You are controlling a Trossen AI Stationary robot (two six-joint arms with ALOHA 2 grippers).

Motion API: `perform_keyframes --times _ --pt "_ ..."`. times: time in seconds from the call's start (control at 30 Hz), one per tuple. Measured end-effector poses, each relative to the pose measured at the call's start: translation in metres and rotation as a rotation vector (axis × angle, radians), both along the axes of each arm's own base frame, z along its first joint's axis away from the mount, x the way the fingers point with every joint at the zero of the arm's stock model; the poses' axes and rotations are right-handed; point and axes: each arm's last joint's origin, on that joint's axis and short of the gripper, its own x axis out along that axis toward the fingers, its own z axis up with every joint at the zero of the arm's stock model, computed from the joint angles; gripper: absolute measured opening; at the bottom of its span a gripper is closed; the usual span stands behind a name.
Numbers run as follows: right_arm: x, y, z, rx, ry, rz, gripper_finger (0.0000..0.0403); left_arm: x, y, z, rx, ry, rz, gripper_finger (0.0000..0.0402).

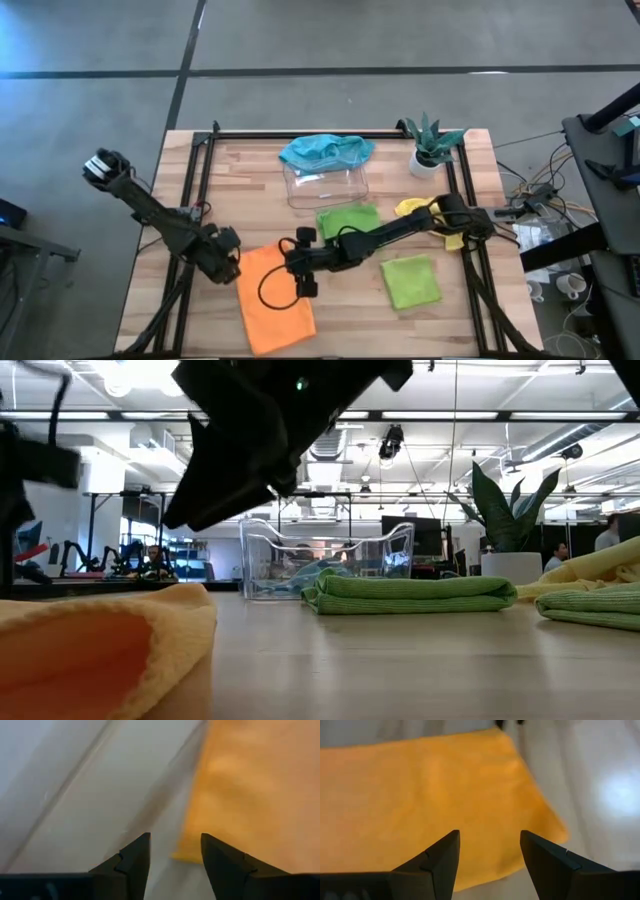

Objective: Fold microfiber towels
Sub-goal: Fold the orange microfiber cloth

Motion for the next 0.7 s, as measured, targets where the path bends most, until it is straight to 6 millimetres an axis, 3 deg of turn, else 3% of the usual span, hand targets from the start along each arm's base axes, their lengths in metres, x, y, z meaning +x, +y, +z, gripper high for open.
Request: perform_keyframes --times 0.17,0.33,0.5,0.7 --pt "0.000 -0.001 -0.001 0.004 0.011 0.023 0.0206 0.003 0.002 -0.018 -0.032 -0.058 -0.045 0.0205" --pt "0.004 -0.013 0.001 0.002 -0.001 0.001 0.0206 0.011 -0.004 -0.017 -0.037 -0.058 -0.074 0.0228" --pt "0.008 -0.025 0.002 0.002 -0.010 -0.023 0.0206 0.014 -0.006 -0.026 -0.015 -0.018 -0.107 0.0227" --pt "0.010 -0.032 -0.004 -0.015 0.000 -0.036 0.0206 0.032 -0.022 -0.039 -0.014 -0.073 -0.227 0.0179"
